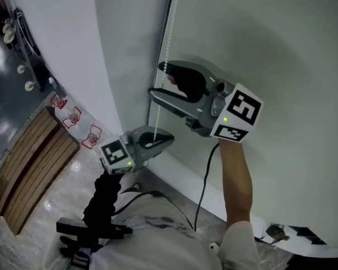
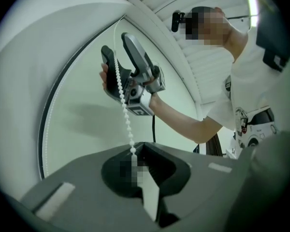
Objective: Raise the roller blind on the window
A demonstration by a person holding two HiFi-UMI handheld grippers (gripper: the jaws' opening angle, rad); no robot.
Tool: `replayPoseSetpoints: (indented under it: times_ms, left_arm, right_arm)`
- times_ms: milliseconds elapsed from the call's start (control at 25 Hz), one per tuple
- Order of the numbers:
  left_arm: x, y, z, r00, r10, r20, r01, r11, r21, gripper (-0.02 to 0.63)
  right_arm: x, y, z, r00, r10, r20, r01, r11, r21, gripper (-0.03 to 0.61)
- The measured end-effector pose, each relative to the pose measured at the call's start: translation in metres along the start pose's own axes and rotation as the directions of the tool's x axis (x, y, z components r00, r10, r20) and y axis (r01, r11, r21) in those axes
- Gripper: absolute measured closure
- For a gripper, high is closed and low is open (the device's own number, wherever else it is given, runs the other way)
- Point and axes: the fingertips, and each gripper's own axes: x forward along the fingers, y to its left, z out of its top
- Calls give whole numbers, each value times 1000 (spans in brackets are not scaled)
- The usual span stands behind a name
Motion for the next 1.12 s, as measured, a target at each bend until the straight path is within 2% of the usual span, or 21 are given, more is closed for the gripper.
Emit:
replayPoseSetpoints:
  times_ms: [440,640,880,960,1120]
  left_arm:
    - [-7,0,-11,1000,23,-20,-23,1000,0,617]
    - [-11,-2,-20,999,21,-33,-21,1000,3,617]
    - [-8,1,-17,999,24,-43,-24,1000,-1,617]
    - [-7,1,-18,999,23,-47,-23,1000,-1,615]
    - [-5,0,-18,999,18,-47,-18,1000,-6,615]
  right_arm:
    - [19,-29,94,991,39,127,-23,993,-119,364]
    - [19,-32,113,983,42,176,-18,991,-133,384]
    - [15,-37,130,973,54,222,-29,993,-115,440]
    - [15,-39,133,972,54,229,-29,993,-112,471]
    - [18,-39,138,972,62,226,-38,993,-111,489]
